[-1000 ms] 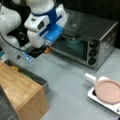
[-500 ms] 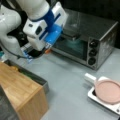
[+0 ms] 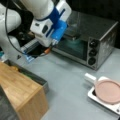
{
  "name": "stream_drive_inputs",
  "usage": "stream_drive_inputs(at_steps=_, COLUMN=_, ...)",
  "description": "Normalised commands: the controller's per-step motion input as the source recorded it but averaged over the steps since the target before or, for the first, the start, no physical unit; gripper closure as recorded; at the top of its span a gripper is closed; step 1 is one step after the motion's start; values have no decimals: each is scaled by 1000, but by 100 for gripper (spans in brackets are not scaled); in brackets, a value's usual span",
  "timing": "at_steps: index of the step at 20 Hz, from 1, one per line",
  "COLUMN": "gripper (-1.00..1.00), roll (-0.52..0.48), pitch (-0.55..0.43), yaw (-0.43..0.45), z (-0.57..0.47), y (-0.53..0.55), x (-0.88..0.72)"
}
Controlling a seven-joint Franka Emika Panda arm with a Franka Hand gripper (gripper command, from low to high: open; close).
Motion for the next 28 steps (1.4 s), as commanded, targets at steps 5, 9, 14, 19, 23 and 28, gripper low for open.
stream_drive_inputs(at_steps=5, gripper=-100, roll=74, pitch=-67, yaw=-166, z=-98, y=321, x=-276)
stream_drive_inputs(at_steps=9, gripper=-100, roll=99, pitch=-92, yaw=-238, z=-129, y=398, x=-363)
stream_drive_inputs(at_steps=14, gripper=-100, roll=164, pitch=-133, yaw=-268, z=-118, y=551, x=-448)
stream_drive_inputs(at_steps=19, gripper=-100, roll=122, pitch=-190, yaw=-298, z=-147, y=484, x=-423)
stream_drive_inputs(at_steps=23, gripper=-100, roll=76, pitch=-204, yaw=-298, z=-153, y=226, x=-370)
stream_drive_inputs(at_steps=28, gripper=-100, roll=95, pitch=-203, yaw=-269, z=-254, y=34, x=-355)
